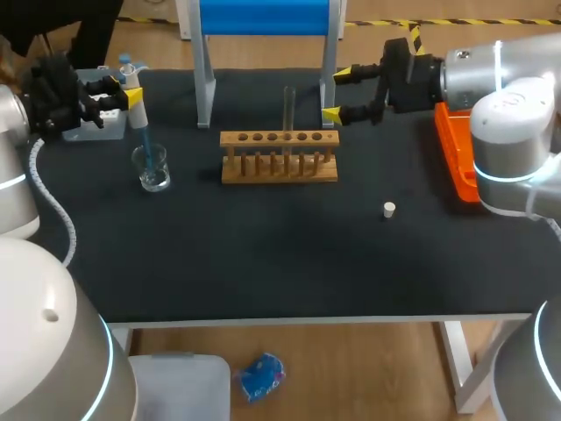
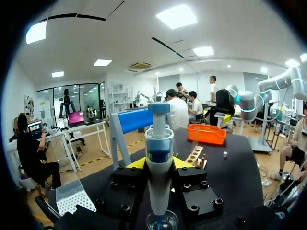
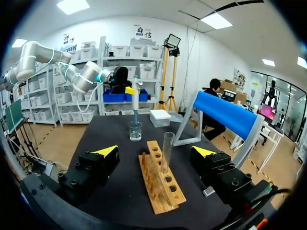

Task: Invert the test tube, pick up the pipette, mount the tip to pipette, aspirate from beaker and dispense into the tube, eject the tip, return the pipette, and cap with the stopper.

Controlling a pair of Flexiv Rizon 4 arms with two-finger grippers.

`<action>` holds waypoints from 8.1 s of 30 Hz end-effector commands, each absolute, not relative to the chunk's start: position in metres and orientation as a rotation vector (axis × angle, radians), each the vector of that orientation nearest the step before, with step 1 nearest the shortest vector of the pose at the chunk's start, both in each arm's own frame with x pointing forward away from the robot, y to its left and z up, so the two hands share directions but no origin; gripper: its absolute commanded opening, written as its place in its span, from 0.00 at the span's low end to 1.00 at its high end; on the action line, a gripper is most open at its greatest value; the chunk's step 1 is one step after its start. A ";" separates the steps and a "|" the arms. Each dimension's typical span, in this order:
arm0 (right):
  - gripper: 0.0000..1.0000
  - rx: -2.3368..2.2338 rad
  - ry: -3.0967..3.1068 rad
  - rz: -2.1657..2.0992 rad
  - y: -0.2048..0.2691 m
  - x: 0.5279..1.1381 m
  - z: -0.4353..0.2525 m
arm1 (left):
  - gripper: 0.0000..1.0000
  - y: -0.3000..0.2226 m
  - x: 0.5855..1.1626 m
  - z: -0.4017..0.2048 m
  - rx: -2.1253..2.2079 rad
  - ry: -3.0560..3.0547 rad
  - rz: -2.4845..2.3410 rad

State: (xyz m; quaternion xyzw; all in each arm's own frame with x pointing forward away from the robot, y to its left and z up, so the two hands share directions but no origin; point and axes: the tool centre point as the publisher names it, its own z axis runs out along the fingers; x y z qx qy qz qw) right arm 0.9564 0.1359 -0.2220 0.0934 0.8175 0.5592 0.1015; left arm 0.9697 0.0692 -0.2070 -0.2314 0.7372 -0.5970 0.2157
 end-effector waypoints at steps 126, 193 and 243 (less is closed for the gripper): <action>1.00 0.276 2.412 1.652 0.136 0.956 -0.223 | 0.00 -0.190 0.994 0.013 -0.325 2.246 -1.886; 1.00 0.276 2.412 1.652 0.136 0.956 -0.223 | 0.00 -0.191 1.015 -0.031 -0.377 2.235 -1.914; 1.00 0.276 2.412 1.652 0.136 0.956 -0.223 | 0.00 -0.201 1.029 -0.065 -0.375 2.289 -1.906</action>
